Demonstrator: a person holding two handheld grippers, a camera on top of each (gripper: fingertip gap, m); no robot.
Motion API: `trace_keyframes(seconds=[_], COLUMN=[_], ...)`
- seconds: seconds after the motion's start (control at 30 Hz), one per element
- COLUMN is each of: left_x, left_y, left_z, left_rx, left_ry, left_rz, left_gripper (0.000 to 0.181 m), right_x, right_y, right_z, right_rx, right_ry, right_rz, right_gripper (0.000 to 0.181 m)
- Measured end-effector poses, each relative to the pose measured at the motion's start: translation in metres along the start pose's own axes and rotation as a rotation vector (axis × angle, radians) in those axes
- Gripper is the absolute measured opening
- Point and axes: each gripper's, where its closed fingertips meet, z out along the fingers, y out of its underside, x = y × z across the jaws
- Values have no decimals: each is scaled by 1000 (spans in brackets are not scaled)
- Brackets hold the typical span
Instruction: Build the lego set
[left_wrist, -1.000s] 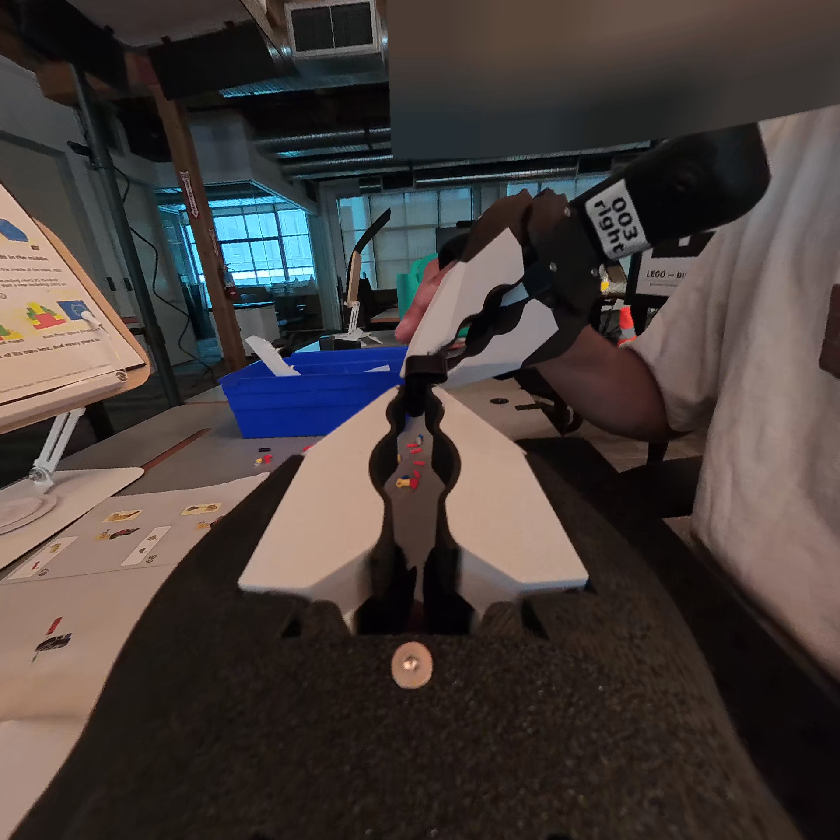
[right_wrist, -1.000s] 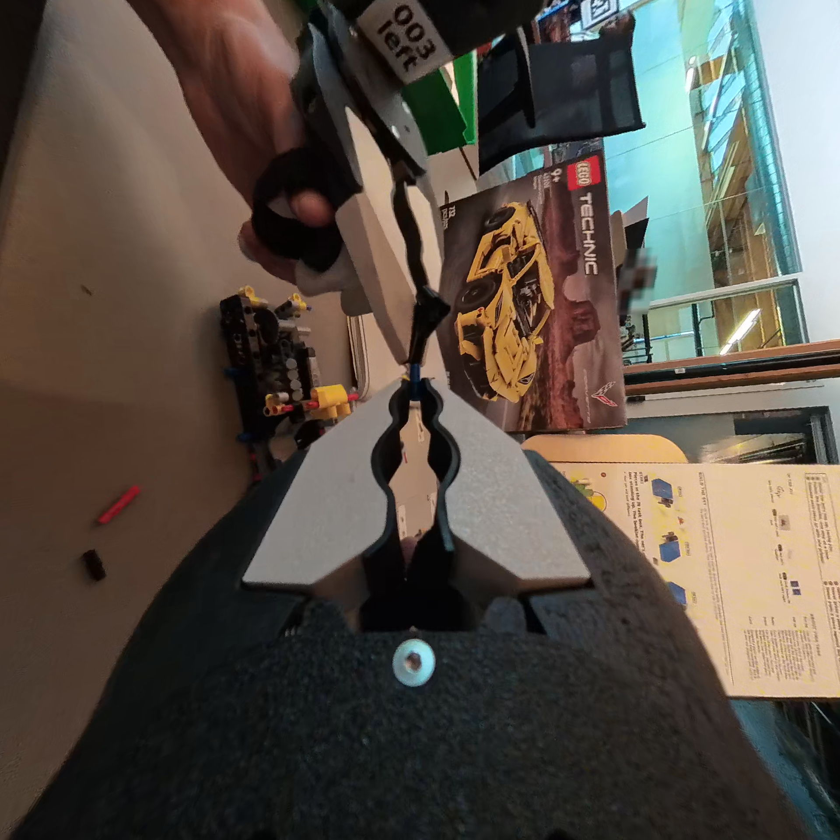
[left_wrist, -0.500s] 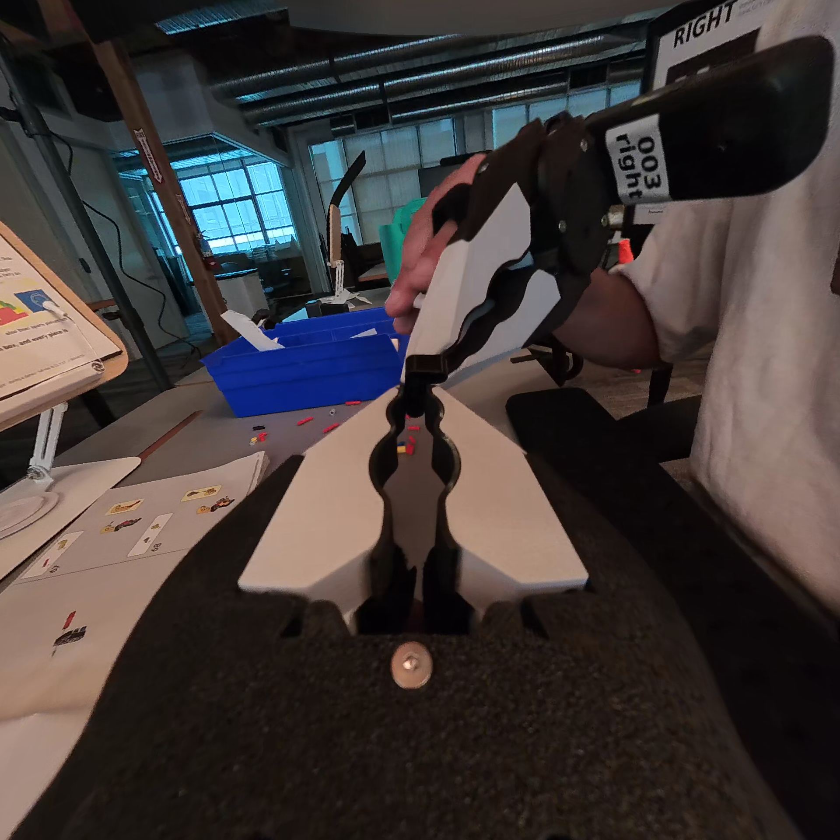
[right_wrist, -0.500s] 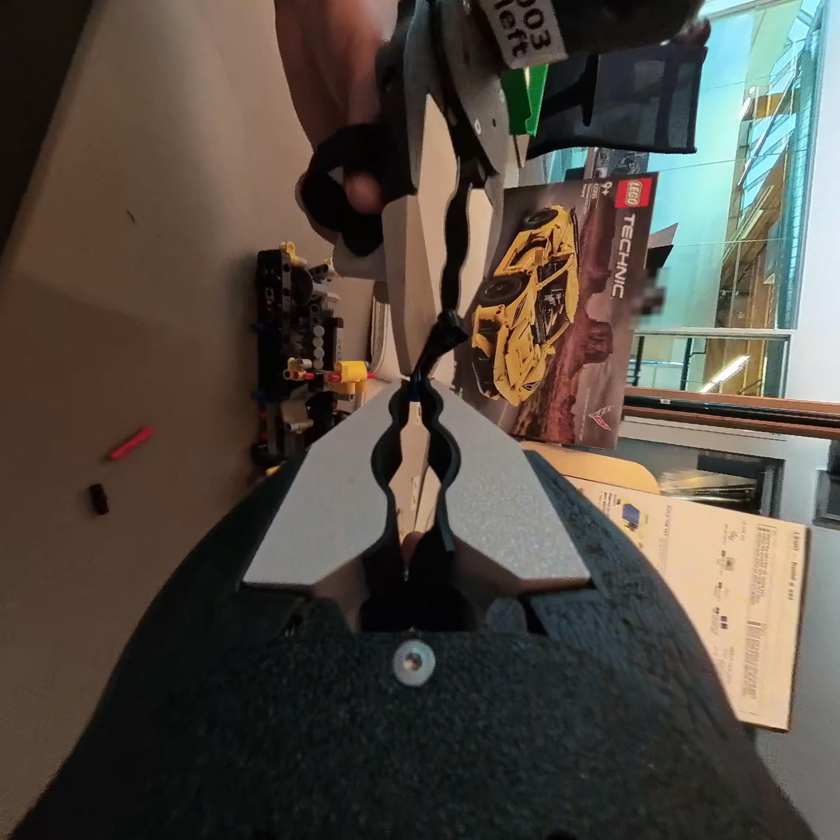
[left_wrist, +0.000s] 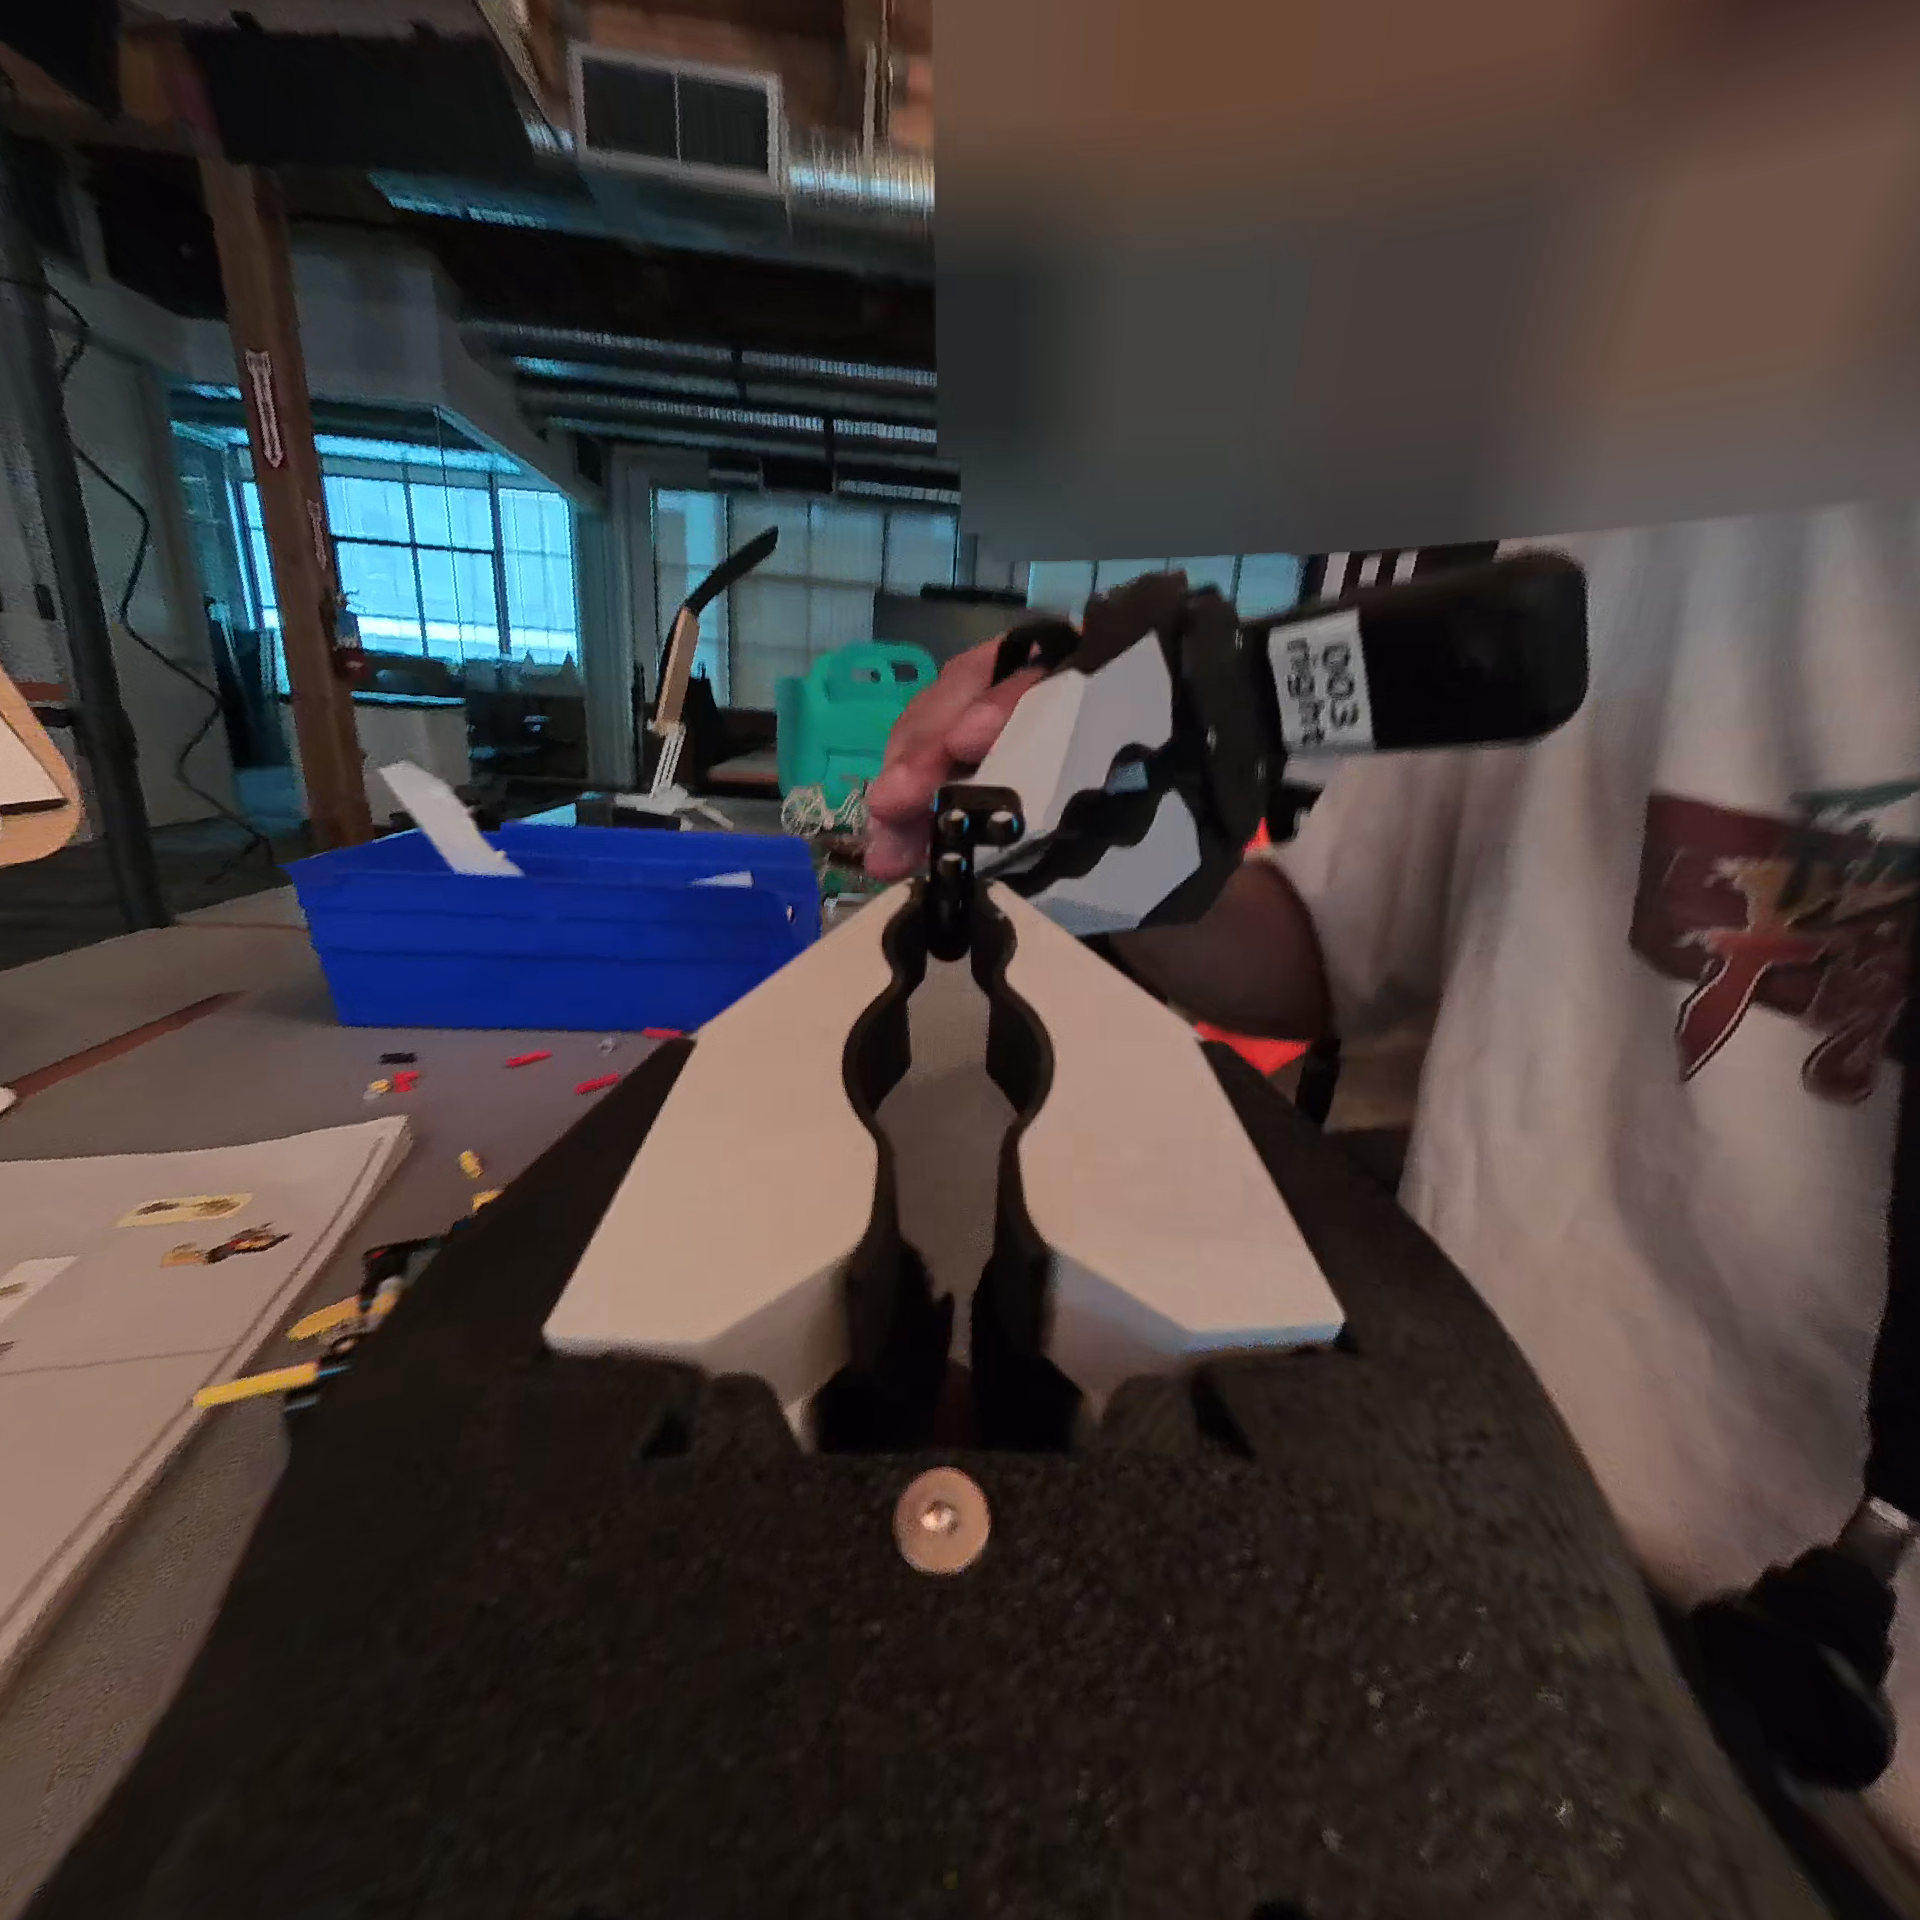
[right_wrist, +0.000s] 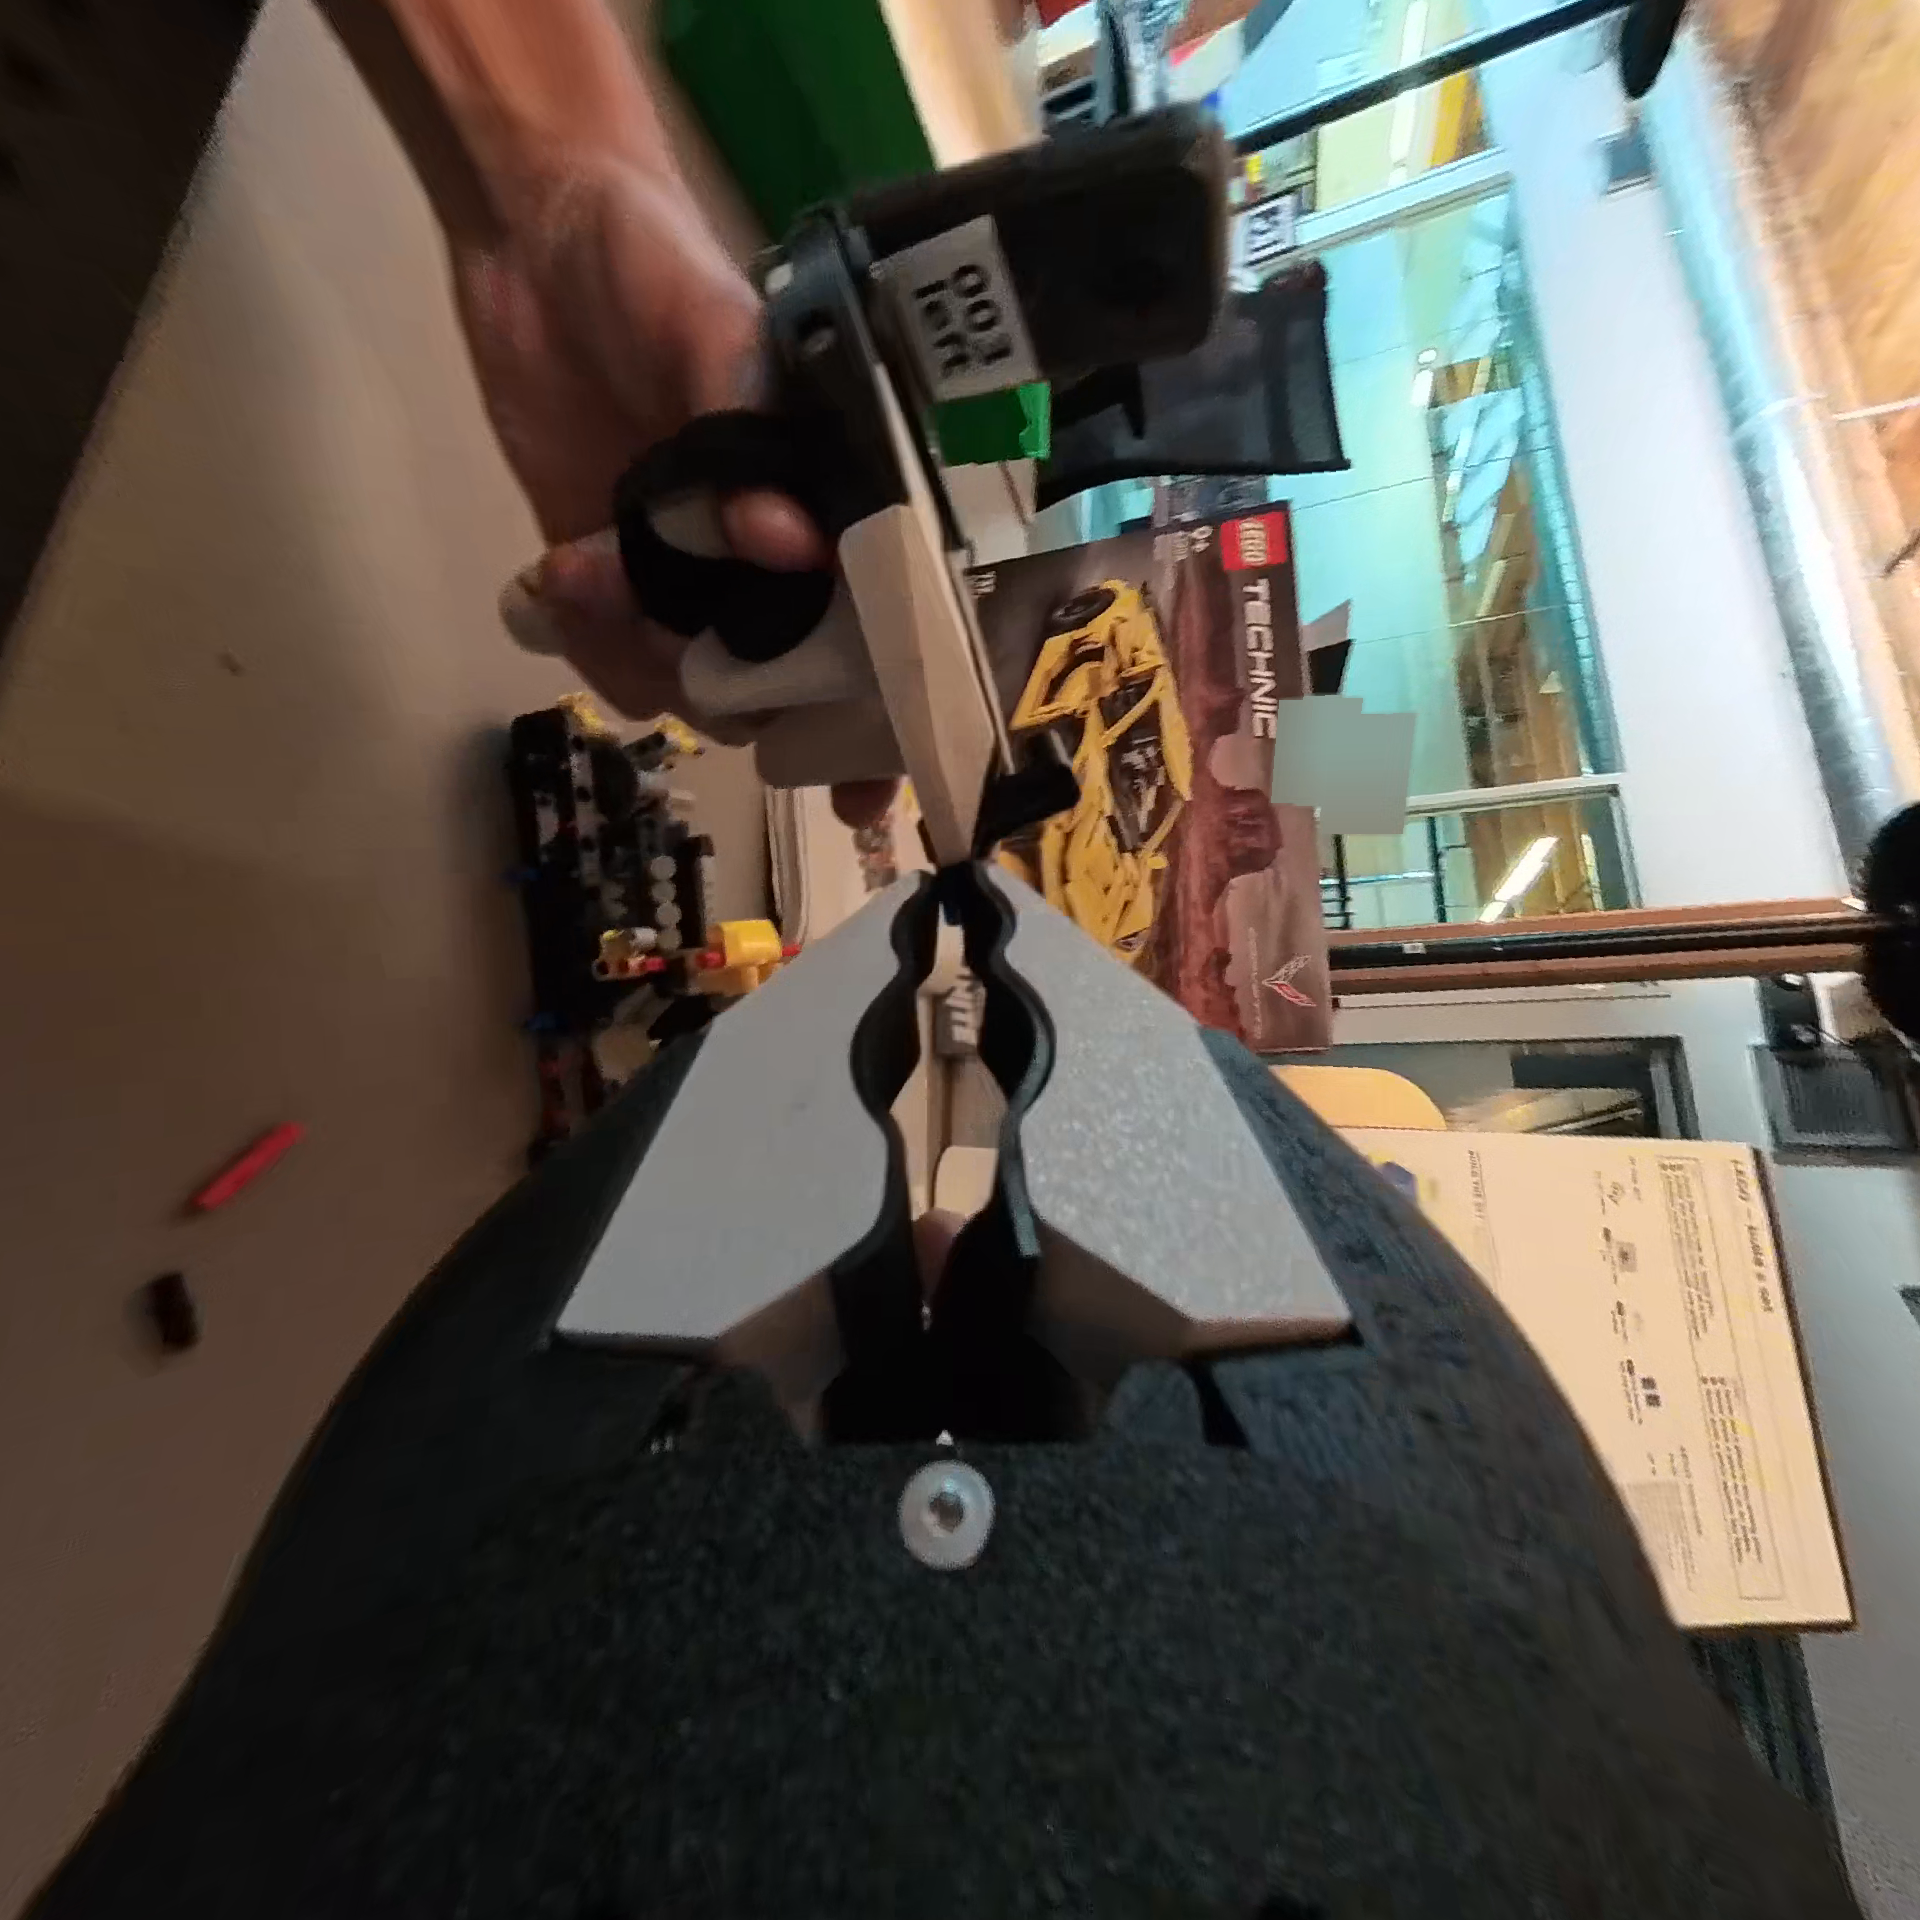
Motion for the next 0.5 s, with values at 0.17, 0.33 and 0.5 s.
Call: trace_keyframes(seconds=[0.17, 0.33, 0.5], left_x=[-7, -19, -30], left_y=[-9, -14, -19], left_z=[-2, -3, -6], left_rx=[109, 196, 280], left_ry=[-24, -72, -51], left_rz=[-97, -203, -386], left_gripper=[7, 7, 7], right_x=[10, 18, 22], right_y=[2, 9, 13], right_z=[5, 12, 18], right_rx=[-32, -58, -17], right_ry=[97, 146, 106], right_rz=[0, 127, 348], right_gripper=[4, 4, 6])
